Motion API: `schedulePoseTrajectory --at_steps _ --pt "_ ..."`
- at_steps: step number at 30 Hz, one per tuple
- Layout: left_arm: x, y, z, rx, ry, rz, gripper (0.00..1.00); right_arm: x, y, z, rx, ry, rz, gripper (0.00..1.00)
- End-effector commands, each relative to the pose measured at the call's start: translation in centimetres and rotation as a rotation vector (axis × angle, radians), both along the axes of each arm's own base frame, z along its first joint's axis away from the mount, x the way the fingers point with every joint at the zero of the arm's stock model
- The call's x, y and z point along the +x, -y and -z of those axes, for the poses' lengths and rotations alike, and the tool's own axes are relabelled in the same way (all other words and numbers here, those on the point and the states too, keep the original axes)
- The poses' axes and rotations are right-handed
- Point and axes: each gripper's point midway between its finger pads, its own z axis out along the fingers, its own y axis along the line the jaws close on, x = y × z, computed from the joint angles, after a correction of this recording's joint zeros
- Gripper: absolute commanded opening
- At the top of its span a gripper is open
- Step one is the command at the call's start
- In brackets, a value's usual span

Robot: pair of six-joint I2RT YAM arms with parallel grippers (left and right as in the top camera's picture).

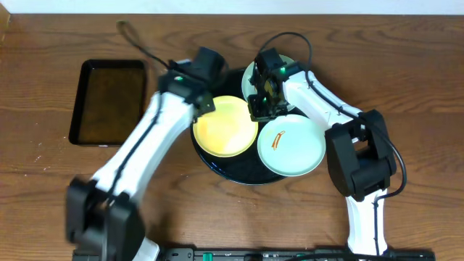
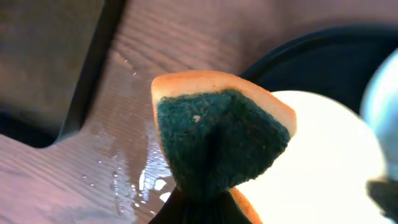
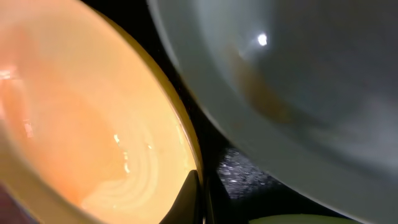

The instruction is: Clean dirty plates on tray and stack at the side

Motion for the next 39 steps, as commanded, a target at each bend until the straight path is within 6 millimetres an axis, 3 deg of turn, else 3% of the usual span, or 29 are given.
schedulePoseTrajectory --at_steps 1,4,7,13,15,20,24,26,28,34,39 --pt "-1.0 0.7 -3.3 -0.184 0.012 0.072 0.07 1.0 -1.4 -3.0 0.078 0.038 -0.038 0.01" --pt "-2.4 -1.0 -3.9 -0.221 -0.026 0.036 0.07 1.7 -1.0 -5.2 0.052 0.085 -0.048 0.01" --pt "-3.0 -0.7 -3.7 -0.295 -0.066 0.092 0.07 3.0 0.7 -7.7 -0.046 0.17 -0.021 0.01" --pt "-2.9 0.0 -3.8 -0.352 -0.069 0.124 0.07 3.7 3.8 -12.2 -0.203 0.274 -0.022 0.01" --pt "-2.1 -0.7 -4.0 -0.345 -0.041 0.133 0.08 3.3 4.4 -13.2 -0.228 0.288 -0.027 0.01" --pt "0.2 -5.5 -4.7 -0.344 0.047 0.018 0.08 2.6 5.1 -14.4 -0.277 0.315 -0.069 0.01" --pt "2.1 -11.6 -4.8 -0.303 0.13 -0.089 0.07 2.6 5.7 -14.8 -0.379 0.359 -0.077 0.01" --pt "3.0 -14.7 -3.7 -0.276 0.145 -0.162 0.07 2.5 5.3 -15.0 -0.422 0.386 -0.093 0.01" --pt "3.9 -16.5 -2.2 -0.268 0.145 -0.19 0.08 2.4 5.0 -15.3 -0.471 0.421 -0.106 0.01" --pt "5.4 -20.5 2.7 -0.266 0.097 -0.269 0.07 1.6 3.5 -16.4 -0.612 0.521 -0.162 0.01" --pt "4.9 -22.9 5.0 -0.272 0.057 -0.333 0.07 1.3 2.9 -18.5 -0.792 0.658 -0.187 0.01"
